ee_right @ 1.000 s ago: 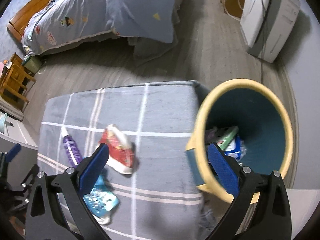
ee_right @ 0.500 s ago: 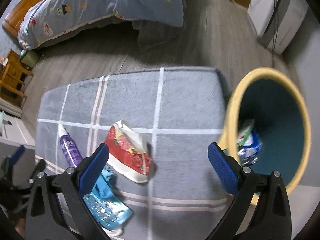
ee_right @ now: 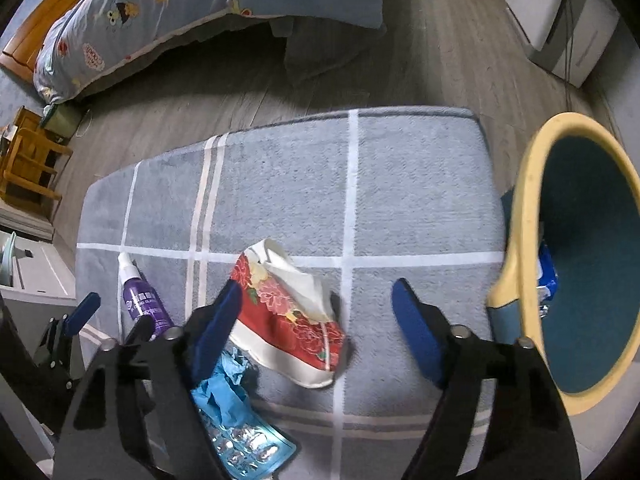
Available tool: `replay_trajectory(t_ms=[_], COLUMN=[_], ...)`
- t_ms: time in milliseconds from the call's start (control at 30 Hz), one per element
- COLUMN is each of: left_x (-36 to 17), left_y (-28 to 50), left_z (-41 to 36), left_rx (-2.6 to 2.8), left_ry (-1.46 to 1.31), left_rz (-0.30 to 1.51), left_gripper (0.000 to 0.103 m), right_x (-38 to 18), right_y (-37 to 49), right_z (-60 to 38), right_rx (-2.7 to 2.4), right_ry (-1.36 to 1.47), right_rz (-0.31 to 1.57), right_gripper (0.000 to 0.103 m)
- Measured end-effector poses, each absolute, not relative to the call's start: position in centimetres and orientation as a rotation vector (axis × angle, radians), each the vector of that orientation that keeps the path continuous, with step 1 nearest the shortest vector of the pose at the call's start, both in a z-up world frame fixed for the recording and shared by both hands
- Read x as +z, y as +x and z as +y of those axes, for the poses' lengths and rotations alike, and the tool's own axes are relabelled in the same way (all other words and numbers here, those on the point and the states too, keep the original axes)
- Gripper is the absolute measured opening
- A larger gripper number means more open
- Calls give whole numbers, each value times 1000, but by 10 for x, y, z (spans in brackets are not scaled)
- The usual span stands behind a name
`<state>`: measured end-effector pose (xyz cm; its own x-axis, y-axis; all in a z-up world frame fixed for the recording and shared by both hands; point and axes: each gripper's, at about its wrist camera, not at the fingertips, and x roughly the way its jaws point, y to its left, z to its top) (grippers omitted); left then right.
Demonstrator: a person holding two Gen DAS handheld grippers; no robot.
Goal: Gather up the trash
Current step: 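Return both tools to the cushion and grasp the red-floral paper cup with the right gripper, then lift the paper cup with the right gripper while the left gripper grasps the purple spray bottle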
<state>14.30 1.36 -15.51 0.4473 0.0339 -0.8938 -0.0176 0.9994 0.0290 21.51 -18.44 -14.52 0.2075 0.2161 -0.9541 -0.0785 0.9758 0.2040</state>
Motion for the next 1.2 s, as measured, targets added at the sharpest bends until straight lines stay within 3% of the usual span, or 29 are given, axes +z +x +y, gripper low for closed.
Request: replay_trajectory(t_ms=[67, 200, 267, 500, 667, 1200], left_x=[-161, -168, -170, -172, -170, -141], left_y=[144, 145, 145, 142, 137, 121], left_z=[13, 11, 8, 15, 27, 26], left_rx=[7, -35, -63, -76, -83, -103], left_ry=[-3, -23, -19, -38, -71, -46], left_rz=[1121, 1147, 1162, 1171, 1165, 1084], left_gripper=[84, 70, 56, 35, 33, 33], right_x=[-152, -158, -158, -158, -151, -106], right_y=[215, 214, 212, 211, 210, 193], right_z=[-182, -174, -171, -168, -167, -181], right_rx=[210, 230, 244, 260, 271, 248], right_ry=[120, 98, 78, 71, 46, 19], right_rz=[1364, 1379, 1379, 1388, 1380, 1300], right_gripper=[59, 48, 38, 29, 20, 20])
